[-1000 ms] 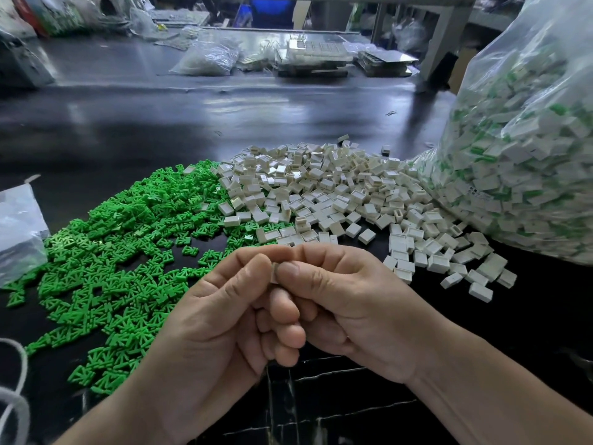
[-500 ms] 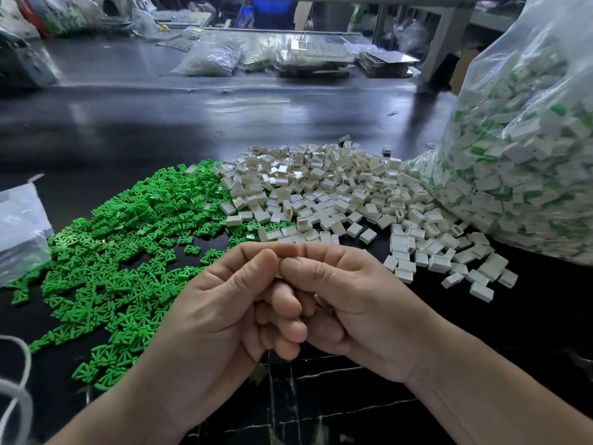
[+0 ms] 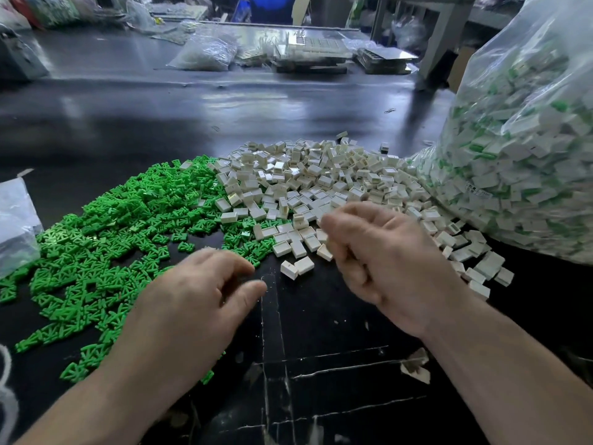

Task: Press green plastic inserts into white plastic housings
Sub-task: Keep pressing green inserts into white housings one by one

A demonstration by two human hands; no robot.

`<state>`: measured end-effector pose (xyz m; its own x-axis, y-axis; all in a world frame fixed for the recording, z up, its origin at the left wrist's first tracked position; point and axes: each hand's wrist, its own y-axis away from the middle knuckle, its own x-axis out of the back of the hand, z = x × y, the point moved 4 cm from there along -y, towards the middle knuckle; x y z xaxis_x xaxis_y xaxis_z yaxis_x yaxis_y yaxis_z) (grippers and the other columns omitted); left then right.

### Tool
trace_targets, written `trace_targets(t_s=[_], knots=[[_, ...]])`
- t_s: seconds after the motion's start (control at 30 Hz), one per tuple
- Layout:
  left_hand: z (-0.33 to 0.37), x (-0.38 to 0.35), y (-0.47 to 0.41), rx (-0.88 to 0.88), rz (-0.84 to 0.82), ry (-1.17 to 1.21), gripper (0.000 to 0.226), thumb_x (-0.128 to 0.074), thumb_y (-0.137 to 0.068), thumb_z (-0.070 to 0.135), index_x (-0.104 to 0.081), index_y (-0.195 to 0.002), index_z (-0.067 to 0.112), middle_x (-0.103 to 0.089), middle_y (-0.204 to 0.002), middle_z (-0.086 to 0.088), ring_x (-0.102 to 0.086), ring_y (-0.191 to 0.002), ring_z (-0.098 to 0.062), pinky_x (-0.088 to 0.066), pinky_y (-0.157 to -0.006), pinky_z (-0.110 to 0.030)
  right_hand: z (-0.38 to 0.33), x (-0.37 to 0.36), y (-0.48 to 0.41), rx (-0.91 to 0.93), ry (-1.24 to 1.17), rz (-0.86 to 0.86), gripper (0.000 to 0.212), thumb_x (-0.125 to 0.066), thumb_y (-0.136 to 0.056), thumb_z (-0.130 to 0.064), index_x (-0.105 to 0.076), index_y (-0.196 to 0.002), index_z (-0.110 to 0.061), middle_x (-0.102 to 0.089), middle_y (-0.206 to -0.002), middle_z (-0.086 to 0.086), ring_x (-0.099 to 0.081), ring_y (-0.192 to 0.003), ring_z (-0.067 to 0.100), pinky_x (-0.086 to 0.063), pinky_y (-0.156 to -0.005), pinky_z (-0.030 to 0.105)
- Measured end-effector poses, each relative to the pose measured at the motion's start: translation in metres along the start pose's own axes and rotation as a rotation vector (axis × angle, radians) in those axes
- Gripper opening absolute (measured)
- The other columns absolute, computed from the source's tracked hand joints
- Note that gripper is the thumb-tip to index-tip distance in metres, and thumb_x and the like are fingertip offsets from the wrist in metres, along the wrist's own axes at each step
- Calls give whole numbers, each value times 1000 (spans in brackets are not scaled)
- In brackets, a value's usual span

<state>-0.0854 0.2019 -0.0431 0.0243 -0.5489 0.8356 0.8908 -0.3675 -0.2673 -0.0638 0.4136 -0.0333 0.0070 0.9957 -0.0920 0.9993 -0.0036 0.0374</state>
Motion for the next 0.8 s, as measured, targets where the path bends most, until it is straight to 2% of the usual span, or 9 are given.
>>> trace_targets(t_s=[0.03,0.1,0.17,0.23,0.43,0.6,0.67,0.73,0.8], knots=[[3,-3,1,-29,-17,-106,43,-41,-78,68,-65,-97,38,-61,-88,22,-58,-76,-4,-50,-63,-30,1,0,2,54,341,67,13,-70,-91,-37,-69,-85,-26,-62,-65,-12,-54,-49,3,-40,-40,13],[5,-6,0,-57,-40,-265,42,-47,-80,66,-66,-100,34,-60,-91,17,-58,-80,-11,-47,-62,-30,7,-8,3,146,897,93,29,-66,-88,-53,-68,-109,-32,-63,-73,-14,-61,-68,0,-49,-59,15],[4,-7,-1,-91,-66,-364,35,-57,-79,58,-70,-98,31,-60,-87,12,-59,-78,-15,-46,-59,-30,17,-20,0,134,1198,13,44,-59,-90,-59,-58,-126,-35,-61,-85,-13,-62,-84,9,-53,-72,31],[5,-8,-2,-111,-81,-372,27,-63,-79,51,-72,-93,30,-59,-82,10,-60,-73,-17,-47,-57,-31,24,-27,-4,125,1349,-29,40,-52,-95,-58,-53,-129,-38,-62,-96,-8,-61,-95,18,-48,-72,33],[2,-8,-3,-89,-80,-305,19,-61,-83,46,-67,-90,30,-56,-84,13,-56,-78,-13,-37,-63,-26,26,-31,-6,227,1366,-8,24,-45,-101,-45,-62,-115,-34,-66,-96,-8,-64,-90,19,-50,-68,33],[7,-2,-4,-48,-45,-167,15,-66,-82,43,-65,-92,32,-58,-85,18,-53,-72,-6,-33,-59,-21,25,-38,-4,295,1349,-59,52,-49,-96,-59,-46,-140,-33,-70,-100,-5,-65,-95,22,-52,-73,38],[6,-1,-3,-8,-35,-64,17,-61,-80,47,-63,-91,35,-60,-81,22,-54,-71,1,-34,-60,-11,26,-40,-5,313,1374,-53,42,-48,-98,-55,-51,-134,-32,-69,-100,-4,-64,-95,23,-48,-72,37],[5,-2,-2,30,-19,69,14,-64,-77,45,-62,-88,34,-63,-75,21,-58,-76,5,-43,-58,-13,26,-40,-6,331,1378,-24,29,-48,-100,-45,-56,-123,-30,-69,-97,-4,-63,-92,24,-42,-67,35],[5,-2,-2,59,0,190,12,-69,-76,39,-61,-85,35,-62,-89,30,-58,-80,9,-44,-65,-7,28,-37,-6,316,1374,-23,23,-47,-99,-38,-55,-118,-26,-67,-94,-3,-61,-87,25,-43,-65,35]])
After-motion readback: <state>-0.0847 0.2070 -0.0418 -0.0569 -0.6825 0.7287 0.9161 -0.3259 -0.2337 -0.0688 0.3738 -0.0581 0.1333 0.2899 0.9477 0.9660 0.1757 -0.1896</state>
